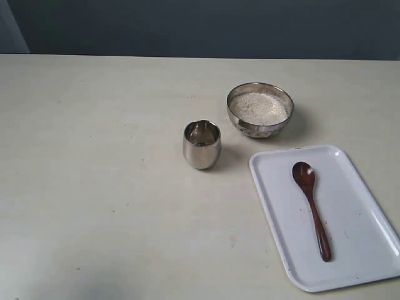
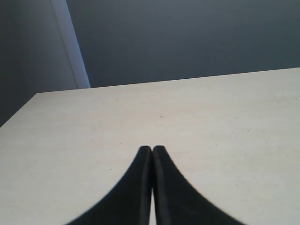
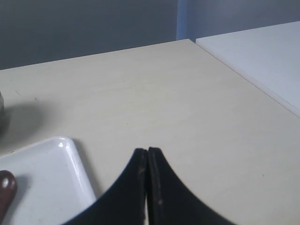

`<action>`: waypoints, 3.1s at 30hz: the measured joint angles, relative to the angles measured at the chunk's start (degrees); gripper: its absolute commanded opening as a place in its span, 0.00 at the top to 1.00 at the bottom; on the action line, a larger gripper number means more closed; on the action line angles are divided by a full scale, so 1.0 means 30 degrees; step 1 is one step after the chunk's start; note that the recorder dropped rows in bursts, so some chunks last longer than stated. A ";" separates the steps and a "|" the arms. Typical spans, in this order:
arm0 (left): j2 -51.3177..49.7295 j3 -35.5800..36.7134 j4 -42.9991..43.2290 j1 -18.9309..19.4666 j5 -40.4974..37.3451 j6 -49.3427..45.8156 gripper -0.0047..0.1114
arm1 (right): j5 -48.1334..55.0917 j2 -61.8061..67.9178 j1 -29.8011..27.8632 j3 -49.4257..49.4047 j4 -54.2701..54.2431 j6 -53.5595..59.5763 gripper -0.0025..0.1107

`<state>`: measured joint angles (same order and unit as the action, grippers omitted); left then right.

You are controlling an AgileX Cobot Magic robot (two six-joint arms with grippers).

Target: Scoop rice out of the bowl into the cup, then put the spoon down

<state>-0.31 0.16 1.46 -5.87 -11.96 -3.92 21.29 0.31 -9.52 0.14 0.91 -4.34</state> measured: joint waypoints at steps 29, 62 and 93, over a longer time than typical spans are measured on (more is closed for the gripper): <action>0.0000 0.0000 0.0000 0.0000 0.0000 0.0000 0.96 | 0.0000 0.0000 0.0000 0.0000 0.0012 0.0645 0.99; 0.0000 0.0000 0.0000 0.0000 -0.0038 0.0000 0.96 | 0.0000 0.0000 0.0000 0.0000 -0.0989 0.0645 0.99; 0.0000 0.0000 0.0000 0.0000 -0.0003 0.0000 0.96 | 0.0000 0.0000 0.0000 0.0000 -0.1002 0.0608 0.99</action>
<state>-0.31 0.16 1.46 -5.87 -11.97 -3.92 21.29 0.31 -9.52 0.14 -2.09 -2.52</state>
